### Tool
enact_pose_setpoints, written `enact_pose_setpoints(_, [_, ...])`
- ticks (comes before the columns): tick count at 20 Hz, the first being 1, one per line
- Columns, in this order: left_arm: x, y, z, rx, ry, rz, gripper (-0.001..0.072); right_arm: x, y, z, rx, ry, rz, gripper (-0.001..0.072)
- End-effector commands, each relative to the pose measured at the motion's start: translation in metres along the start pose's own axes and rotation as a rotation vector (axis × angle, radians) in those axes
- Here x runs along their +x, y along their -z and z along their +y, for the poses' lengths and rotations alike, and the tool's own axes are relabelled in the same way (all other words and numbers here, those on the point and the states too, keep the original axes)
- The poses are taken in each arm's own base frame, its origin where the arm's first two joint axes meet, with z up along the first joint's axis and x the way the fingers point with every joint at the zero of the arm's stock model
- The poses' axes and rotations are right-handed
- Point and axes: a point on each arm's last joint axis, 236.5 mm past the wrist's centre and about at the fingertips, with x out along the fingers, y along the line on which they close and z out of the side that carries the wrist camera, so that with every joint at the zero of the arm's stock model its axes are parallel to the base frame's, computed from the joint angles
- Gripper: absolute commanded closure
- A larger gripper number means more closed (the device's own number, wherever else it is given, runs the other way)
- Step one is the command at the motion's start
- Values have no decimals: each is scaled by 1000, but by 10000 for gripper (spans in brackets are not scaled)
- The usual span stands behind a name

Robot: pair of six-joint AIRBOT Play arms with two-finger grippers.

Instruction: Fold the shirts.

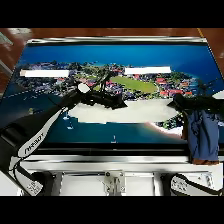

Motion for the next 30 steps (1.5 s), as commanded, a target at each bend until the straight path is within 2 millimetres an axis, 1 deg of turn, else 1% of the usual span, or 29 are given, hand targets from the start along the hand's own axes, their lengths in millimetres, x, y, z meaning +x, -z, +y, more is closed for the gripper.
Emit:
enact_pose_setpoints(1, [27,16,5,-49,-4,30,669,-49,-6,42,-54,-37,-85,642])
enact_pose_setpoints(3, [41,18,-1,-46,-6,5,669,-61,6,53,-64,-48,-72,642])
enact_pose_setpoints(5, [53,16,-4,-50,-25,-37,669,-74,18,63,-82,-58,-62,641])
enact_pose_setpoints(7, [62,12,-1,-90,-47,-82,669,-89,25,74,-94,-66,-83,641])
enact_pose_setpoints(10, [70,4,9,-142,-71,-139,669,-112,38,94,-97,-92,-110,641])
enact_pose_setpoints(11, [73,2,10,-162,-66,-148,669,-117,43,102,-98,-110,-113,641])
enact_pose_setpoints(13, [80,-4,4,-199,-43,-185,669,-125,53,118,-100,-166,-102,641])
enact_pose_setpoints(15, [85,-14,-7,-236,-11,-230,669,-126,54,126,-95,-201,-97,641])
enact_pose_setpoints(17, [83,-18,-16,-233,11,-229,668,-127,47,126,-86,-200,-126,641])
enact_pose_setpoints(18, [80,-18,-17,-216,21,-214,668,-127,44,127,-85,-202,-139,641])
enact_pose_setpoints(19, [71,-21,-17,-178,31,-196,668,-128,42,128,-90,-209,-149,641])
enact_pose_setpoints(20, [58,-28,-16,-142,44,-186,670,-129,40,130,-103,-214,-160,641])
enact_pose_setpoints(21, [38,-38,-14,-111,57,-184,670,-128,38,131,-114,-214,-168,642])
enact_pose_setpoints(22, [13,-50,-12,-78,60,-189,670,-125,36,135,-135,-207,-184,642])
enact_pose_setpoints(24, [-53,-74,-11,39,41,-209,670,-107,36,156,-202,-222,-190,642])
enact_pose_setpoints(25, [-93,-85,-10,87,11,-231,670,-93,37,171,-232,-240,-182,642])
enact_pose_setpoints(26, [-134,-95,-10,131,-28,-269,670,-74,38,188,-257,-260,-176,642])
enact_pose_setpoints(27, [-180,-106,-12,179,-77,-325,670,-52,40,205,-279,-280,-173,642])
enact_pose_setpoints(28, [-229,-114,-17,224,-128,-393,671,-31,43,221,-295,-297,-171,642])
enact_pose_setpoints(30, [-314,-117,-41,291,-193,-530,670,19,56,252,-318,-325,-163,642])
